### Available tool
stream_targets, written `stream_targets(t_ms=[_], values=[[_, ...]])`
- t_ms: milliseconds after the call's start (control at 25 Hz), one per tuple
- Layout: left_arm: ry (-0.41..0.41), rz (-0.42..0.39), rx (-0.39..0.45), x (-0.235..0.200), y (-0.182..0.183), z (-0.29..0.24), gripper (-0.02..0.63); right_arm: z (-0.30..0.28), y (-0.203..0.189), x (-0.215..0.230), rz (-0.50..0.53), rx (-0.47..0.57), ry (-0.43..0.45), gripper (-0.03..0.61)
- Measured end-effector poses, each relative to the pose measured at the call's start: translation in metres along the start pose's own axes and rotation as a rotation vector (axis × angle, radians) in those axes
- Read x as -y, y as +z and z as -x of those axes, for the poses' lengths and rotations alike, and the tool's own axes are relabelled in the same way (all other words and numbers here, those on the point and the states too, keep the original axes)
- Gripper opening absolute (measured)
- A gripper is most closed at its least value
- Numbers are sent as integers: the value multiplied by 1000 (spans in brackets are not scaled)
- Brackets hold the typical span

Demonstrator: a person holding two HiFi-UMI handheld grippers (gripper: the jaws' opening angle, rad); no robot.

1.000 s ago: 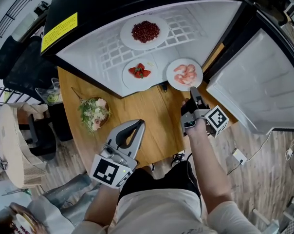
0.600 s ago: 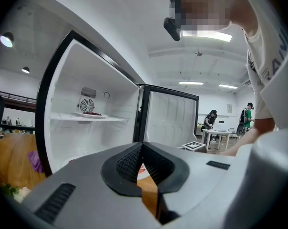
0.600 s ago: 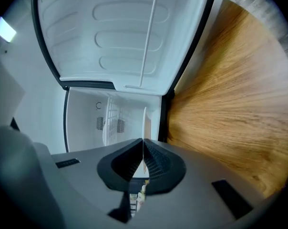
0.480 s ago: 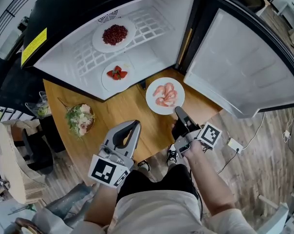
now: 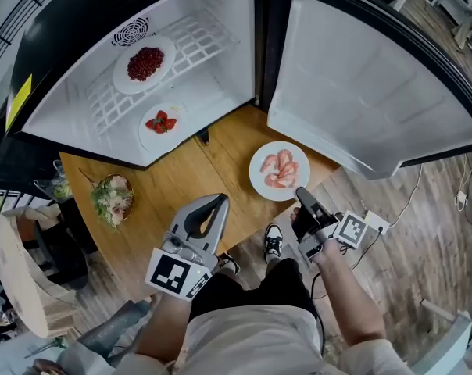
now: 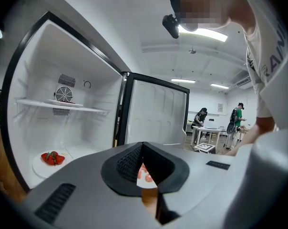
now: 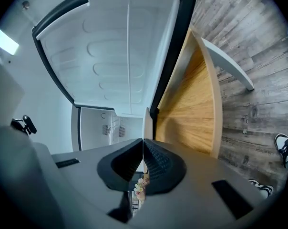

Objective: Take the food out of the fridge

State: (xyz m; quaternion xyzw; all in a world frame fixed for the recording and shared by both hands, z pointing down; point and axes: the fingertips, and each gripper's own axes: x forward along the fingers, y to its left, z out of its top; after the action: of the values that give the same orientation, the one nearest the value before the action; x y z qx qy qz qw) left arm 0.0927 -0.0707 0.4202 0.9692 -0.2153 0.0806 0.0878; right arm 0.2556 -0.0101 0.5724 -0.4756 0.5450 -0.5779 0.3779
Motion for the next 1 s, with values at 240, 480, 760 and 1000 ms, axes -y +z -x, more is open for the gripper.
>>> stream_targets(t_ms=[240, 480, 760, 1000], values=[[-18, 2, -18, 18, -7, -18, 6, 17, 14, 26, -15, -5, -24, 26], [-27, -4, -28, 25, -8, -22, 6, 35, 29, 51, 5, 34, -53, 26], [-31, -2, -35, 31, -11, -21, 6, 42, 37, 71, -13, 55, -80, 26], [-32, -1, -38, 30, -12, -18, 6, 45, 34, 87, -7, 48, -142, 26]])
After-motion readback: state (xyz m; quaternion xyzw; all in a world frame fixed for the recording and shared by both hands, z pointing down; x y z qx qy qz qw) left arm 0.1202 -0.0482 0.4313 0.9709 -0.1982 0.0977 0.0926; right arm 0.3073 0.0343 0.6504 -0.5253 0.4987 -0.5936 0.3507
